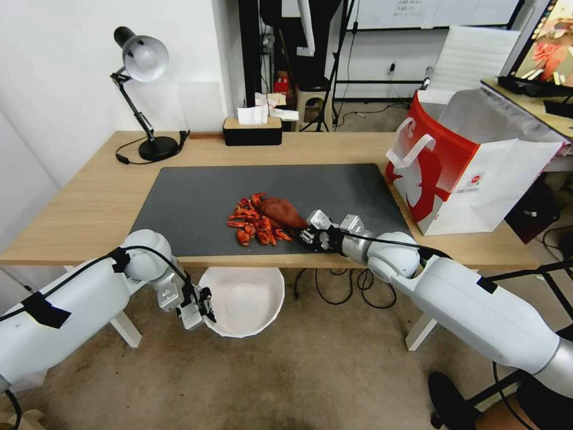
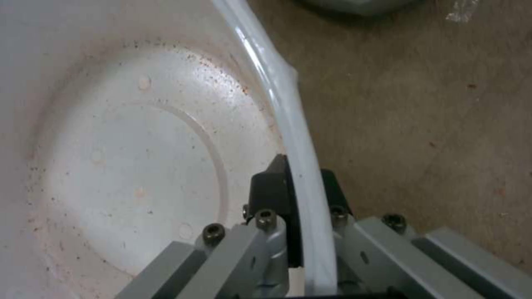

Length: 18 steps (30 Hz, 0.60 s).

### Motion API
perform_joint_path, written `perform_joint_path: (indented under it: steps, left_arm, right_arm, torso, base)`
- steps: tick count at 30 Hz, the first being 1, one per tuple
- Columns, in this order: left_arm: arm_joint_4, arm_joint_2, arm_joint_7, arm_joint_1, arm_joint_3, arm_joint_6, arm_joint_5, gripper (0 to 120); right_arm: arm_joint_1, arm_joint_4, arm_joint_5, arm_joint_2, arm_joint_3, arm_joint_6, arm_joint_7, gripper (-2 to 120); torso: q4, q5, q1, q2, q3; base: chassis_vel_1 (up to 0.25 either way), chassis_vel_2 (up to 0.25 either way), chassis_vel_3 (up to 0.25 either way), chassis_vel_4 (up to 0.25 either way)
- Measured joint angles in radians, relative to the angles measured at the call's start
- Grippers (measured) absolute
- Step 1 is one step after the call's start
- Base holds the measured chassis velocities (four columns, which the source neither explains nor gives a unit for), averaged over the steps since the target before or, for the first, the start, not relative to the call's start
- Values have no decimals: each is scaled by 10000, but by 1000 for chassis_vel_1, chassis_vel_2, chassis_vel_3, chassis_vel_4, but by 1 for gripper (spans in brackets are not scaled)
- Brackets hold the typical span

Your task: Sweep shrimp from table into container with towel, then put container into takeout bag.

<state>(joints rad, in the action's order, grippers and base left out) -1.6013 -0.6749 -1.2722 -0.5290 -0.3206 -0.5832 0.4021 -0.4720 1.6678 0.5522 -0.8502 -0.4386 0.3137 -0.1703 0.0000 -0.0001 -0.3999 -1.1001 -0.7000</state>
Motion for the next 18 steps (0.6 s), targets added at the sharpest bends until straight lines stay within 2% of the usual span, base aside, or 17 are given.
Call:
perform_joint_path:
  steps: [18]
  left_arm:
    - [61,-84,-4,561,-496,156,-363,0]
  right_arm:
    - [-533,531,-23,180,122,27,112,9]
  torso:
    - [3,2,0,2,1]
  base:
    - [0,0,0,0]
